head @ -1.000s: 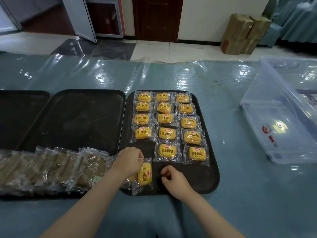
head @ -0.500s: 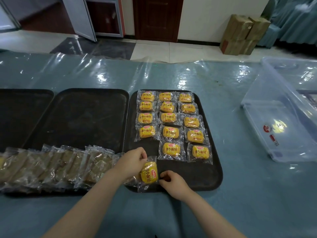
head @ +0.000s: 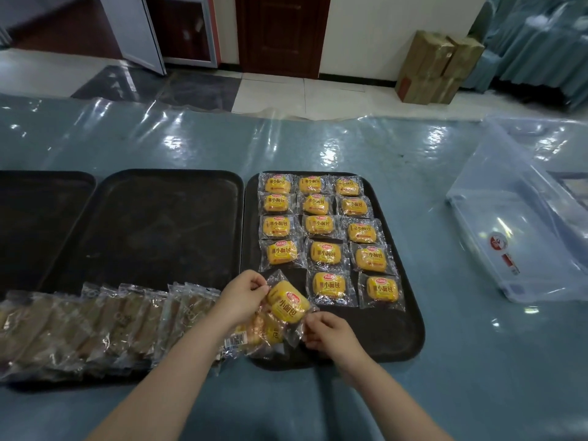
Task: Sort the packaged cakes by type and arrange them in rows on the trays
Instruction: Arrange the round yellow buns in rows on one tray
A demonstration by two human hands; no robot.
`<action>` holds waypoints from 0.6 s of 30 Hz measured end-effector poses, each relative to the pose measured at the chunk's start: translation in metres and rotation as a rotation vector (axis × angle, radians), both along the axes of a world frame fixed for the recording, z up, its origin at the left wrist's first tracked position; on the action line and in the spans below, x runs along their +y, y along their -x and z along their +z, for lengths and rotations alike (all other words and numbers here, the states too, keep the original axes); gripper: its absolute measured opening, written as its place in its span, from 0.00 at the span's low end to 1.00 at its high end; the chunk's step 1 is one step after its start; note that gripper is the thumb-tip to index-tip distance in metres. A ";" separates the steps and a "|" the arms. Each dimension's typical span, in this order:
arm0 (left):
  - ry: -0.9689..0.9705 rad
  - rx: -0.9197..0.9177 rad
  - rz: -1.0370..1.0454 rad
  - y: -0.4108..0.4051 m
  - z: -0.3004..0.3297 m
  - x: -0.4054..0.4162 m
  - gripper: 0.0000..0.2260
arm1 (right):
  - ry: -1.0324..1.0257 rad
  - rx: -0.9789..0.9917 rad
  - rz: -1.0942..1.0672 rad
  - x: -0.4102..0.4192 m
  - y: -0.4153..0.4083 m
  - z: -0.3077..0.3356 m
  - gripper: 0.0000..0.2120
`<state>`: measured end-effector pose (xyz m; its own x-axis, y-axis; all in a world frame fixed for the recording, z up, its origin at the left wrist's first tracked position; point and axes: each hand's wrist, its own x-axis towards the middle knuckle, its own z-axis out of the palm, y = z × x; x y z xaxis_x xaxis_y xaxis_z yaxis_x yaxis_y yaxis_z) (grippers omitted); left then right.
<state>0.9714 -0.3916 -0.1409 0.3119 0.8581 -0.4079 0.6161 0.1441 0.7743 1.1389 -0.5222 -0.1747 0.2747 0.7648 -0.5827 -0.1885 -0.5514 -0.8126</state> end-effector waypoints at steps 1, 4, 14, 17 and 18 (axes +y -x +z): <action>0.015 -0.013 0.010 0.001 -0.001 0.002 0.02 | 0.001 -0.006 -0.029 0.004 0.000 0.003 0.07; 0.021 -0.009 -0.010 0.004 -0.002 0.006 0.03 | 0.015 -0.091 -0.053 0.017 -0.004 0.012 0.08; -0.099 0.256 -0.201 0.001 -0.007 0.028 0.06 | 0.048 -0.617 0.169 0.066 -0.023 0.026 0.13; -0.140 0.342 -0.253 -0.002 -0.009 0.034 0.08 | 0.089 -0.710 0.214 0.076 -0.027 0.027 0.10; -0.149 0.368 -0.270 -0.003 -0.010 0.035 0.08 | 0.104 -0.733 0.229 0.079 -0.028 0.026 0.09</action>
<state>0.9745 -0.3563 -0.1509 0.3897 0.8235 -0.4122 0.8535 -0.1548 0.4976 1.1668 -0.4431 -0.1488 0.4597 0.8004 -0.3848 0.5052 -0.5920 -0.6279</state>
